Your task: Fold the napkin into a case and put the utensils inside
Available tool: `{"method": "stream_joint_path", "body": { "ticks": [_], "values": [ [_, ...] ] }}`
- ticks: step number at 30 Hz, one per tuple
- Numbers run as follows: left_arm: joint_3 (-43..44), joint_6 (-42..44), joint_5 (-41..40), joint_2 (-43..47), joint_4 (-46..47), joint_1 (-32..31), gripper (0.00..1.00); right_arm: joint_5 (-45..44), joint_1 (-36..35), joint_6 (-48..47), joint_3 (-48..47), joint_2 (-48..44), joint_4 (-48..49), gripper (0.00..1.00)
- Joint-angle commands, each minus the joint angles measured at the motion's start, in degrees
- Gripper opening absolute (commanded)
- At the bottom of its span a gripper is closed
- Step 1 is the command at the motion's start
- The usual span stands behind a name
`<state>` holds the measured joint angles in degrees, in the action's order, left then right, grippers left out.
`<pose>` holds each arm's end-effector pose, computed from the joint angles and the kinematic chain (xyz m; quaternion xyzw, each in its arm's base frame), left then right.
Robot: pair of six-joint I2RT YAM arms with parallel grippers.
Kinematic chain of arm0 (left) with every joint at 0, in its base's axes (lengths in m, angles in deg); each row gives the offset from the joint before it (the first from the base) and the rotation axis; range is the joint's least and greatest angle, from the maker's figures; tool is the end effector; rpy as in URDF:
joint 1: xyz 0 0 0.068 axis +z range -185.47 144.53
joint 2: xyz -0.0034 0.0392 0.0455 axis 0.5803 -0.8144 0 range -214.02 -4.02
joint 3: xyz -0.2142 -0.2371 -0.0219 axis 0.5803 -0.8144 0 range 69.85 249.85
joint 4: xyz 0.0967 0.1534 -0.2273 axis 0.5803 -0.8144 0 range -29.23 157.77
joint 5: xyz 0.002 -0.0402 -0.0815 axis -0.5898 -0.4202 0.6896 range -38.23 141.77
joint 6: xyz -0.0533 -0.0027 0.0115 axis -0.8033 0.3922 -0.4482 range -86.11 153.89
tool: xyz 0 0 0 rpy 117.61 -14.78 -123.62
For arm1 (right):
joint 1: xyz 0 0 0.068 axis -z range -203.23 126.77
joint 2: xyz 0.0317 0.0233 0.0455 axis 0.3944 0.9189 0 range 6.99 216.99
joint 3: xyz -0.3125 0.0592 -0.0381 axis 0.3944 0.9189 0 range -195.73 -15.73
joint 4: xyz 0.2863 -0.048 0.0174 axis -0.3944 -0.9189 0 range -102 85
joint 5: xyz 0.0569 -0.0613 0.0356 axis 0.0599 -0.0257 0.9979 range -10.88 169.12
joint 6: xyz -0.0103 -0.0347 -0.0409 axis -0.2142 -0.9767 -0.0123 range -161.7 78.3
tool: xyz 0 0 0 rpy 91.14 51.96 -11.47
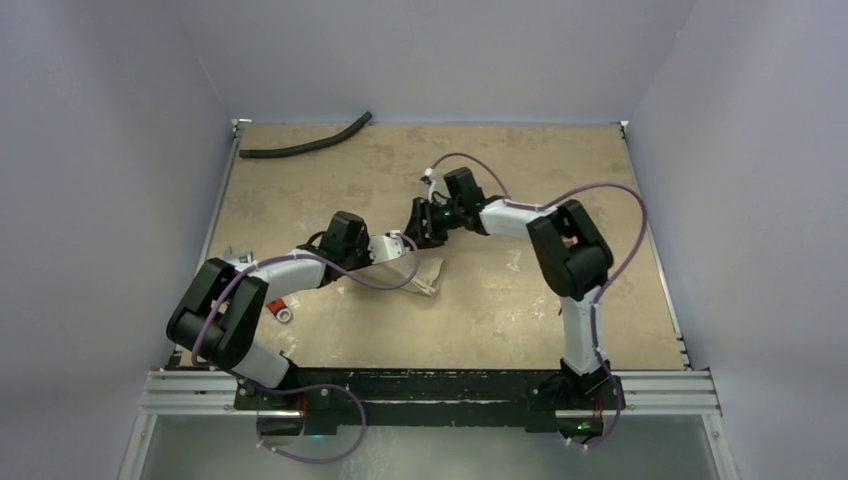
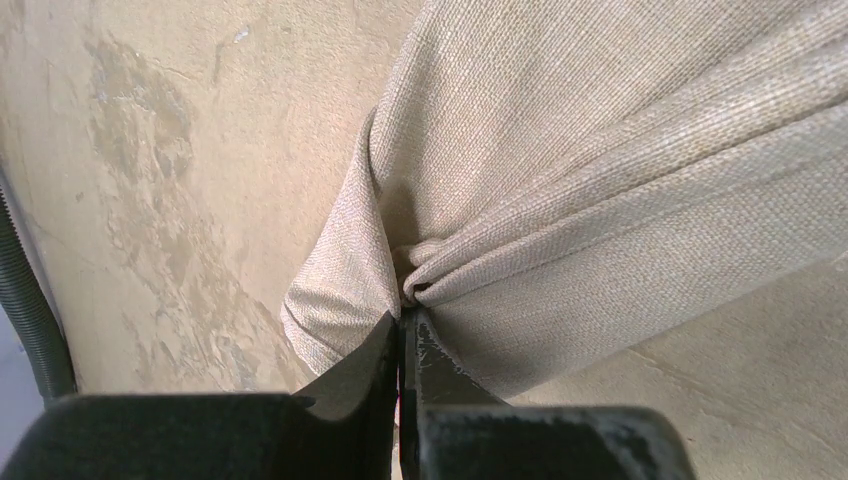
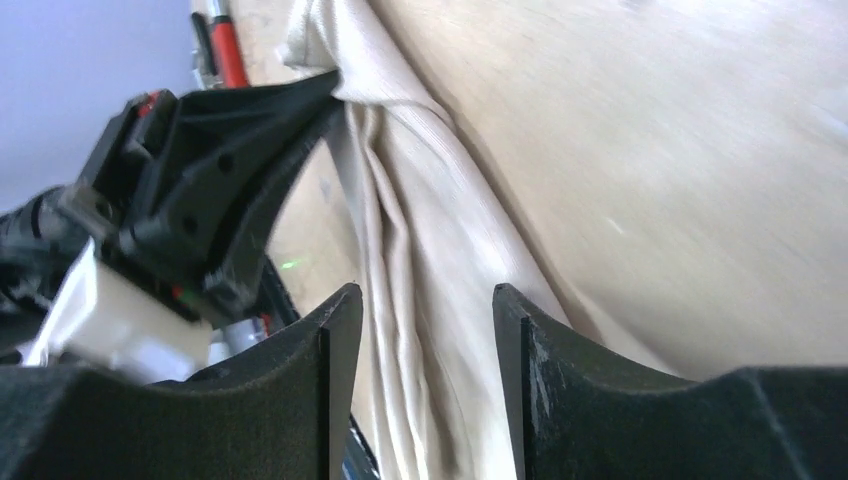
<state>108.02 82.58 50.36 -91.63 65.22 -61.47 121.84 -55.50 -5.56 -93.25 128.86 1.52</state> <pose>0.2702 -0.1308 0.1682 0.5702 0.7541 0.0755 0.3170 0.4131 0.2902 0.1672 -0.1318 0.8414 0.5008 0.1548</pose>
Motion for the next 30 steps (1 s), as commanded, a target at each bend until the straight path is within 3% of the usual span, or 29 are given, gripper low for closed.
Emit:
{"method": "stream_joint_path", "body": {
  "ticks": [1, 4, 7, 9, 11, 17, 23, 30],
  "values": [
    [-3.46, -2.12, 3.67, -2.09, -7.74, 0.16, 0.00, -10.08, 3.93, -8.57, 7.40, -12.43, -5.94, 0.55],
    [-3.38, -3.53, 4.37, -2.59, -7.89, 0.32, 0.00, -17.96, 3.89, -13.96, 13.85, -22.89, -0.76, 0.57],
    [-3.15, -5.07, 4.70, -3.15, -7.53, 0.33, 0.00, -19.43, 2.41, -18.81, 19.68, -31.44, 2.83, 0.58],
    [-3.10, -5.41, 4.53, -3.22, -7.31, 0.49, 0.00, -18.06, 1.26, -20.16, 23.28, -33.99, 5.32, 0.66],
    [-3.07, -5.54, 4.99, -2.83, -7.20, 1.03, 0.00, -17.08, -0.20, -19.60, 27.18, -34.99, 8.17, 0.73],
    [-3.19, -5.62, 5.25, -2.56, -7.51, 1.36, 0.00, -22.50, -8.19, -16.97, 37.07, -36.85, 18.53, 0.70],
    [-3.32, -5.53, 5.06, -2.52, -7.62, 1.48, 0.00, -25.72, -10.87, -15.97, 44.31, -38.73, 30.91, 0.71],
    [-2.82, -5.19, 5.01, -2.97, -8.75, 1.43, 0.00, -32.56, -14.35, -19.57, 40.73, -32.74, 31.86, 0.71]
  ]
}}
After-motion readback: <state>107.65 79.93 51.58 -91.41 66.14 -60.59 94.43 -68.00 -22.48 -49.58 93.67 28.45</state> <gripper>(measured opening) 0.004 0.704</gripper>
